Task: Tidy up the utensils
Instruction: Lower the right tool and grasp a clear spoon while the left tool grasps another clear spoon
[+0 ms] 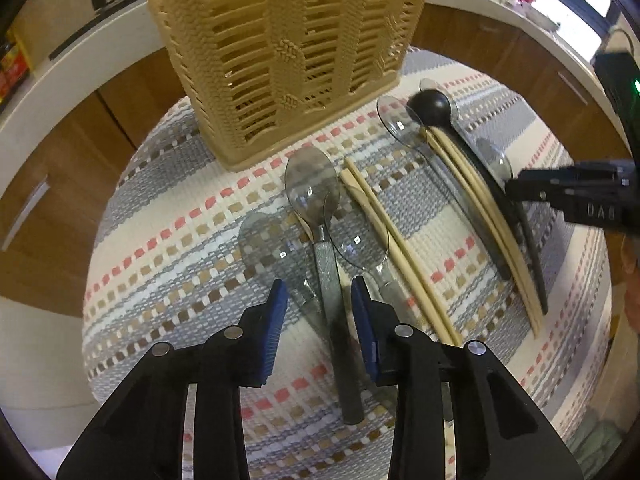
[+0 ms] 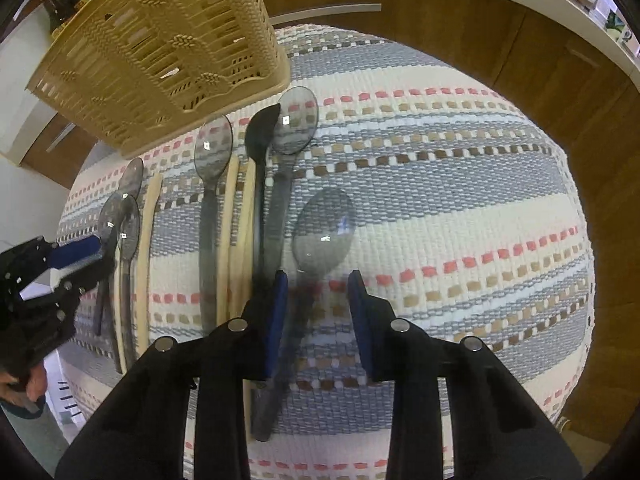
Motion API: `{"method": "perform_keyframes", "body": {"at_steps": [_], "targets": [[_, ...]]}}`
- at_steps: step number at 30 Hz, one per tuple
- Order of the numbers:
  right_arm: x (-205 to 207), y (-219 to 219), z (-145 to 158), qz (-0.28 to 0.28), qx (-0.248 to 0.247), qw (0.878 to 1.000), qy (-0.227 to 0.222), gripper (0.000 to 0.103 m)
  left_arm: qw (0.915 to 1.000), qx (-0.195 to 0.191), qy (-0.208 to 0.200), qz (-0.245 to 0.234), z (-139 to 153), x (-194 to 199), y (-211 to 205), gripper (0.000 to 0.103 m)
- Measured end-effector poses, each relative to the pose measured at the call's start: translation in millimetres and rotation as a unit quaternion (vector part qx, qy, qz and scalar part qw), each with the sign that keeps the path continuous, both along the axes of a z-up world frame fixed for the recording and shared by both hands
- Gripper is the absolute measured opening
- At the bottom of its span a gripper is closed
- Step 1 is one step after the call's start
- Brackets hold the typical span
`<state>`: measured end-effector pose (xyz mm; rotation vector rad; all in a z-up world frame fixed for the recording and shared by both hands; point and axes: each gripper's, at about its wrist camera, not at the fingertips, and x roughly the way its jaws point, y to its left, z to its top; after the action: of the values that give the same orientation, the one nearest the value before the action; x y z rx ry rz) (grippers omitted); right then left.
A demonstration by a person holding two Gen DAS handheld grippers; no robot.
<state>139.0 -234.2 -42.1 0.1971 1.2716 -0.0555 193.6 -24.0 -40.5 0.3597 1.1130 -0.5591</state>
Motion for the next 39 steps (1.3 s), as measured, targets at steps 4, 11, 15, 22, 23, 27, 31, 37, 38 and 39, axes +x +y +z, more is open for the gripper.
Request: {"method": "perform_keyframes", "body": {"at_steps": [4, 11, 15, 22, 23, 27, 31, 37, 38, 39], "targets": [[15, 2, -1, -0.011, 0.016, 1.000, 0.010, 0.028, 0.9999, 0.004, -0.002, -0.009, -2, 4, -4, 0.032], [48, 22, 3, 0.016, -0.006, 1.000, 0.025, 0.019, 0.9979, 0.057, -0.011, -0.026, -6, 9, -37, 0.028], [42, 25, 5, 0.034, -0.018, 0.999, 0.018, 0.010, 0.9992, 0.037, -0.004, -0.014, -5, 6, -35, 0.012], [34, 24, 13, 0.046, 0.004, 0.999, 0.007, 0.010, 0.9962, -0.065, 0.020, 0.055, 10, -9, 16, 0.011], [32, 23, 15, 0.047, 0.005, 0.999, 0.006, 0.010, 0.9944, -0.079, 0.028, 0.066, 10, -13, 25, 0.011], [31, 20, 14, 0.053, 0.011, 0.999, 0.001, 0.010, 0.9845, -0.129, 0.069, 0.097, 2, -19, 53, 0.011], [22, 21, 12, 0.063, 0.001, 0.998, -0.004, 0.010, 0.9821, -0.122, 0.081, 0.119, -18, -26, 58, 0.011], [-5, 10, -11, 0.069, -0.002, 0.998, -0.010, 0.010, 0.9777, -0.148, 0.089, 0.120, -10, -28, 89, 0.016], [-7, 7, -10, 0.070, -0.003, 0.997, -0.010, 0.010, 0.9781, -0.145, 0.084, 0.123, -6, -28, 93, 0.016], [-8, 7, -10, 0.072, -0.006, 0.997, -0.010, 0.010, 0.9783, -0.143, 0.081, 0.127, -3, -27, 94, 0.016]]}}
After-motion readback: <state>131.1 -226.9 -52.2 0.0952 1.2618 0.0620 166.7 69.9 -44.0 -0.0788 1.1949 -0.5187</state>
